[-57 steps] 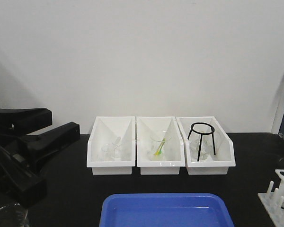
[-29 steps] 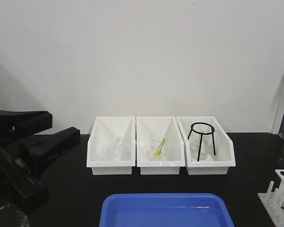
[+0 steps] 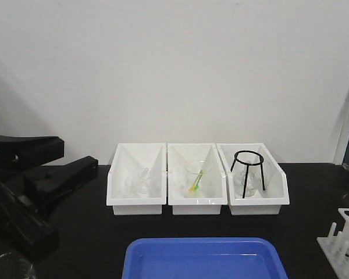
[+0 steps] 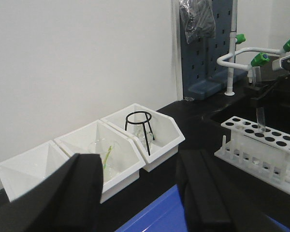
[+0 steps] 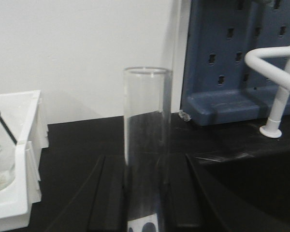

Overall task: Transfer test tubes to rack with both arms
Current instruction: 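Carry the test tube with the right gripper above the white rack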

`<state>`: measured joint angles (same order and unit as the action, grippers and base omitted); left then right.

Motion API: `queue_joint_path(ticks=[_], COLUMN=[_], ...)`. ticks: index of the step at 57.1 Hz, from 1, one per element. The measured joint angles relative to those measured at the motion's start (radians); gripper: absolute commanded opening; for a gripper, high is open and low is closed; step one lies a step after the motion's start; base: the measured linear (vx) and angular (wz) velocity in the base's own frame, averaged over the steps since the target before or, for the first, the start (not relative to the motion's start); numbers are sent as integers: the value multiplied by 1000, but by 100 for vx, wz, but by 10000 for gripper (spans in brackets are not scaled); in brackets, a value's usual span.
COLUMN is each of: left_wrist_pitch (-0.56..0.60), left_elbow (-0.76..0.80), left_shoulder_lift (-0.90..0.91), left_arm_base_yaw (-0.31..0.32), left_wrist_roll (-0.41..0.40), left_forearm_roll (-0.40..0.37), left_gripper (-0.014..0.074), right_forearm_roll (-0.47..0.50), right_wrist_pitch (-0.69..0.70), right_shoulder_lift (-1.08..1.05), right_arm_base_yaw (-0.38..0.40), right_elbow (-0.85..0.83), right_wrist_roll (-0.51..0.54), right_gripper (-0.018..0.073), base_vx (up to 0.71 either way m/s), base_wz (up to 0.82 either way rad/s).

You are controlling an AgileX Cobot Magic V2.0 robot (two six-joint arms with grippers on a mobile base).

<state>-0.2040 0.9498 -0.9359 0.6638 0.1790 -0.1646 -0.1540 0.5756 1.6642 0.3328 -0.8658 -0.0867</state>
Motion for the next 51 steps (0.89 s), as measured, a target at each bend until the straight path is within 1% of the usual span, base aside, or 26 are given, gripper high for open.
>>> queue_joint_path(ticks=[6, 16, 23, 36, 51], left_wrist_pitch=[2, 29, 30, 30, 30], left_elbow=[0, 0, 0, 0, 0], left_shoulder_lift=[0, 0, -1, -1, -1], left_arm_base_yaw=[0, 0, 0, 0, 0], left_wrist_roll=[0, 0, 0, 0, 0], left_forearm_roll=[0, 0, 0, 0, 0], left_gripper=[449, 449, 449, 449, 449], right_forearm_roll=[-2, -44, -53, -75, -127], right_wrist_pitch=[-1, 0, 0, 18, 60], right_shoulder_lift=[0, 22, 43, 100, 180], right_arm_base_yaw=[4, 4, 4, 4, 4], right_elbow=[0, 0, 0, 0, 0], right_wrist_roll=[-7, -64, -80, -91, -152], right_gripper=[-6, -6, -6, -6, -6], base_vx=[0, 0, 0, 0, 0], base_wz=[0, 0, 0, 0, 0])
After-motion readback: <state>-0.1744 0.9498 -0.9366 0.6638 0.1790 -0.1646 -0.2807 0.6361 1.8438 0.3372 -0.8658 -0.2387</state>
